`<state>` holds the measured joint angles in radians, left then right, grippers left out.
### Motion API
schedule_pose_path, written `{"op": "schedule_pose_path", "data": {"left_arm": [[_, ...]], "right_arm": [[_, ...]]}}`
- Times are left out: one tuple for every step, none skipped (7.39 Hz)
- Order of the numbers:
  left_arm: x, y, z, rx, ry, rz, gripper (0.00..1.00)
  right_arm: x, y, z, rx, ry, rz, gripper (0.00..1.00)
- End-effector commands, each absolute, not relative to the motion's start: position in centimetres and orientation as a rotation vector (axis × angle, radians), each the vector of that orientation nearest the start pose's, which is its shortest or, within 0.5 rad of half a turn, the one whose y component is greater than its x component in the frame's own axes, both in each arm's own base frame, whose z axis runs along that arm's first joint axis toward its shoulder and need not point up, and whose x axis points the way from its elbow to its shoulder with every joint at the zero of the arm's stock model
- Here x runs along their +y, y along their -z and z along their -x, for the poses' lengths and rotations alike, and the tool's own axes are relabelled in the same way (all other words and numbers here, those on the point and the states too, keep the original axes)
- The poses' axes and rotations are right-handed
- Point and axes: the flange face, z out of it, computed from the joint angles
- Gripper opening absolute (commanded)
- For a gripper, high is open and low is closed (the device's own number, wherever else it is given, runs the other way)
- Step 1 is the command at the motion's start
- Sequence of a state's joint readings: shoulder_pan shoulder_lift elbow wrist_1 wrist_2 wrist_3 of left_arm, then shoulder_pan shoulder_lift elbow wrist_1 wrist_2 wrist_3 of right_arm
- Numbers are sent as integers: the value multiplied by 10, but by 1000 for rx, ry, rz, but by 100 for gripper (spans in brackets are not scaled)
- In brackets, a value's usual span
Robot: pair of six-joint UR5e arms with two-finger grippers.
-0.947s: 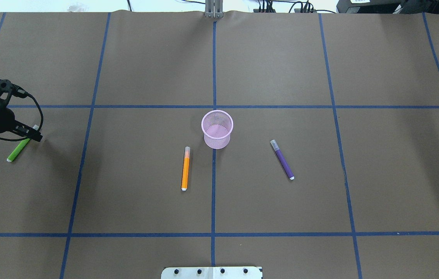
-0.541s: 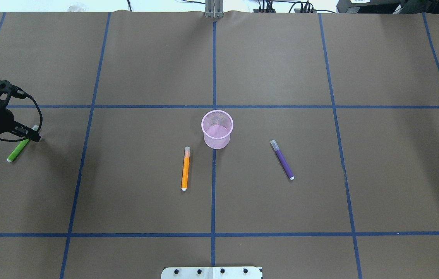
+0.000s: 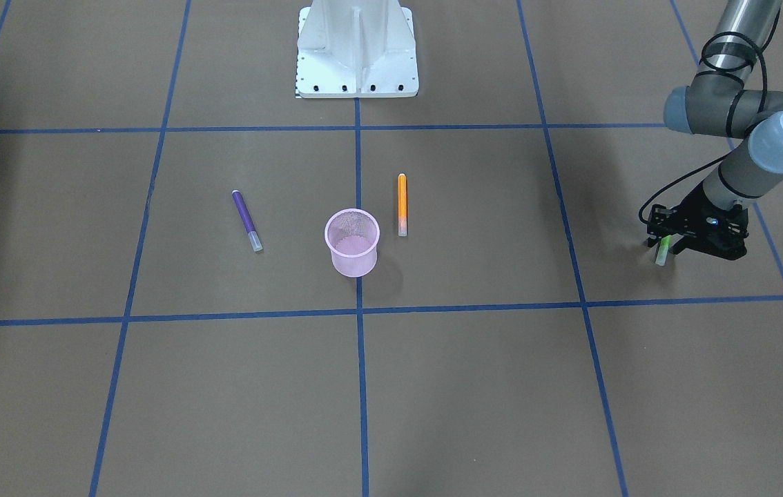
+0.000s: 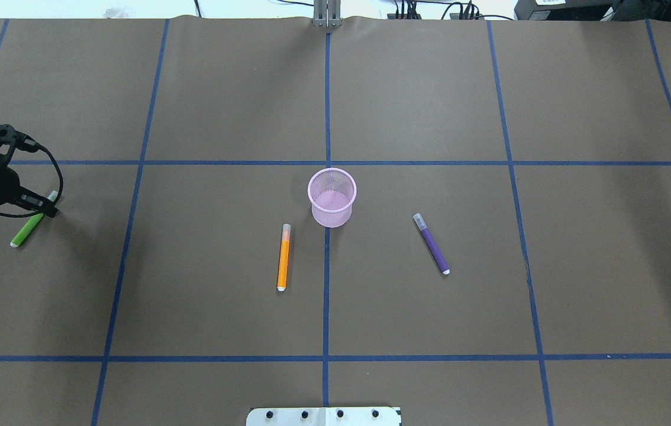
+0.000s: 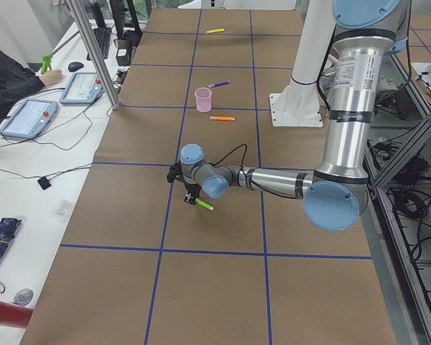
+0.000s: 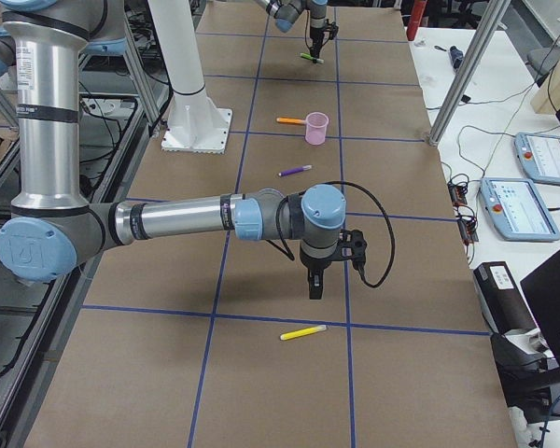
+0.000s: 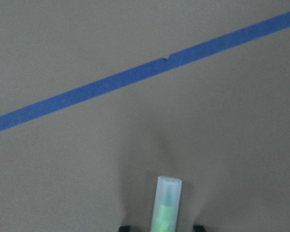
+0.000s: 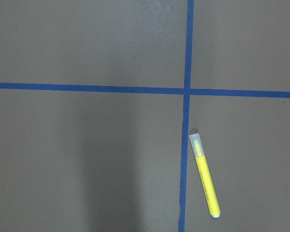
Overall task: Collect pens into pen holder
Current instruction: 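Lift the green marker upright with the left gripper, away from the table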
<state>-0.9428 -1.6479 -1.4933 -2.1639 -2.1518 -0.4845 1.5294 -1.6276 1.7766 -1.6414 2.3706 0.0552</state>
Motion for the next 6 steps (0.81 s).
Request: {"op": "schedule_pose_path", "data": {"left_arm": [[-492, -599, -261, 794, -298, -180, 0], [-492, -600, -260, 794, -295, -179, 0], [-492, -596, -260, 796, -296, -183, 0], [-495, -581, -259, 808, -300, -207, 0], [-496, -553, -255, 832, -305, -257, 0], [-501, -523, -239, 852, -294, -320, 0]], "right_arm": [[-471, -591, -42, -801, 16, -33, 100], [-471, -591, -42, -801, 18, -34, 100], [-471, -591, -42, -801, 11, -30, 100], [-472, -591, -38, -800, 19, -26, 99], [-475, -587, -36, -802, 18, -31, 100], [-478, -587, -34, -801, 24, -27, 100]]}}
